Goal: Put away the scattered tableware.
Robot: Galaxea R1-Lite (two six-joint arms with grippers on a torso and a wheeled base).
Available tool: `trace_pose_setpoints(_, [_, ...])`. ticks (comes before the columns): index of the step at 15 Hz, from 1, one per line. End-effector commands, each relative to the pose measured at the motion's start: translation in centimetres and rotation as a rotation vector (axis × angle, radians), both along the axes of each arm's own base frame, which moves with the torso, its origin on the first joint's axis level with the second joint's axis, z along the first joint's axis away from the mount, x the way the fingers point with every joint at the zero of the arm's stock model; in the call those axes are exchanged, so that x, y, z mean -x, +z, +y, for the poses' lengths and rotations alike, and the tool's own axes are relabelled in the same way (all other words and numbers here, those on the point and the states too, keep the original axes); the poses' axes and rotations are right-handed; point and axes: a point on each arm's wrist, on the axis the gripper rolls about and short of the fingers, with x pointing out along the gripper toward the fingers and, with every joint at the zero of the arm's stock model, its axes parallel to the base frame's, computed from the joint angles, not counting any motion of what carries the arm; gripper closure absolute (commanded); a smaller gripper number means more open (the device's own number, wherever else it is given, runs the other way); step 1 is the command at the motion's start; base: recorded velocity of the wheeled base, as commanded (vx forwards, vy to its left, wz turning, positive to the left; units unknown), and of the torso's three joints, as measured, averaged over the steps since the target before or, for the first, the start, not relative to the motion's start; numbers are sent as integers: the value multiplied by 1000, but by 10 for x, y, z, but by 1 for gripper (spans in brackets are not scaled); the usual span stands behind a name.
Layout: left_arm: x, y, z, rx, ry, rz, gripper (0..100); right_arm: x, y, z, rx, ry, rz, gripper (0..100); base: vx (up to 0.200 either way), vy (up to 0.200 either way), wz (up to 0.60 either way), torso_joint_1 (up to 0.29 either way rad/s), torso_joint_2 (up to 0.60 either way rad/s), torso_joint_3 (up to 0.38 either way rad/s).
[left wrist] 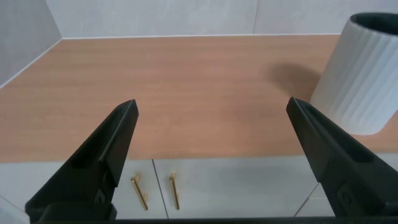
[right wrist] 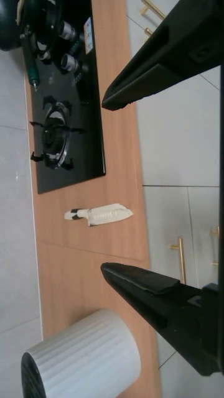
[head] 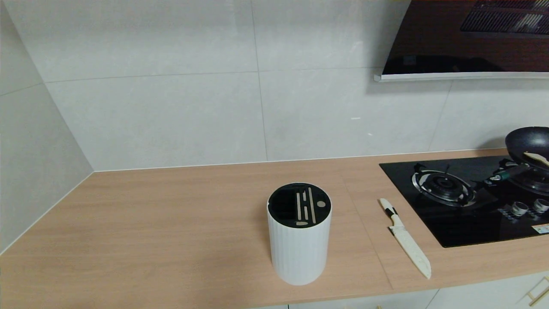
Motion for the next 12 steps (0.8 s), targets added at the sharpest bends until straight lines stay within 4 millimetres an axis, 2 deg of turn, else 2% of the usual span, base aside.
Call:
trace_pose_setpoints(1, [0,0,0,0,1,1,0,0,0,0,1,2,3,0,0,0,0,0,0,0])
trace_pose_setpoints(11, [0,0,0,0,1,1,0,-2,3,0,40,16,20,0,0,0,0,0,0,0])
trace_pose_setpoints(12, [0,0,0,0,1,-1,0,1,26,1,31,51,-22,0,0,0,0,0,0,0])
